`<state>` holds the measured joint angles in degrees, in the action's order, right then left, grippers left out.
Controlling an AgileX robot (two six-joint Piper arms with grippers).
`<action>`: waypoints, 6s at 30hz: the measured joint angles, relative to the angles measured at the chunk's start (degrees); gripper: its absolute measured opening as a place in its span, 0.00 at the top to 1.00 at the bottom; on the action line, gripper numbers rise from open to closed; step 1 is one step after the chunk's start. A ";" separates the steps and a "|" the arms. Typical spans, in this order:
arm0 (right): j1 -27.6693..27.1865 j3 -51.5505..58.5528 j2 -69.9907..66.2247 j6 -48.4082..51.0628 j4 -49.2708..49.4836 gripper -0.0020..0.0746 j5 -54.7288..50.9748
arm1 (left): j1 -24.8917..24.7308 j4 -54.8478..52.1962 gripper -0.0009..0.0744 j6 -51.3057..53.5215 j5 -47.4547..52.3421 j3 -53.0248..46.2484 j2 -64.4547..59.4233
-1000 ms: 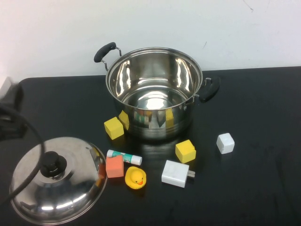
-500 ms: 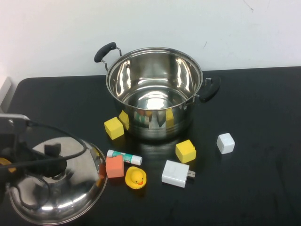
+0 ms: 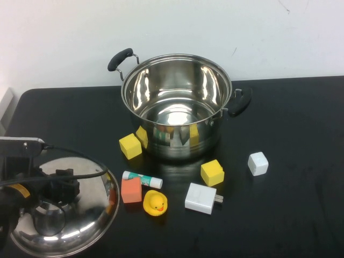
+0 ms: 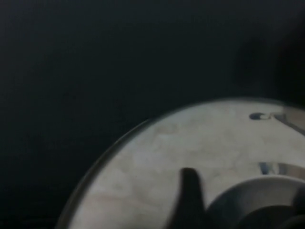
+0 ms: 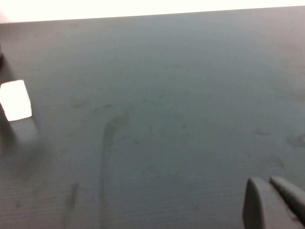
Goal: Cover the pot
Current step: Pick up the pot lid, then place the pot lid on the pot
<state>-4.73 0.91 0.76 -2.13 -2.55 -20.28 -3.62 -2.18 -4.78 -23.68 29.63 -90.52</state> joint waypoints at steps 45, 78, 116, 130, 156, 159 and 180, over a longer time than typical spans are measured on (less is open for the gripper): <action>0.00 0.00 0.00 0.00 0.00 0.98 0.00 | -14.14 1.39 0.57 0.14 28.95 48.65 0.85; 0.00 0.00 0.00 0.00 0.00 0.98 0.00 | -22.70 1.05 0.57 0.05 28.01 67.30 -23.24; 0.00 0.00 0.00 0.00 0.00 0.98 0.00 | -23.76 0.82 0.57 0.05 33.67 68.63 -25.53; 0.00 0.00 0.00 0.00 0.00 0.98 0.00 | -23.85 1.18 0.57 0.05 39.02 71.52 -25.66; 0.00 0.00 0.00 0.00 0.00 0.98 0.00 | -23.98 1.35 0.57 0.07 47.82 76.03 -26.46; 0.00 0.00 0.00 0.00 0.00 0.98 0.00 | -23.98 1.35 0.57 0.79 48.33 76.07 -26.46; 0.00 0.00 0.00 0.00 0.00 0.98 0.00 | -23.98 -5.76 0.37 -1.33 47.16 76.68 -25.83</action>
<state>-4.73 0.91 0.76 -2.13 -2.55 -20.28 -27.60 -7.94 -6.11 23.48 106.31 -116.35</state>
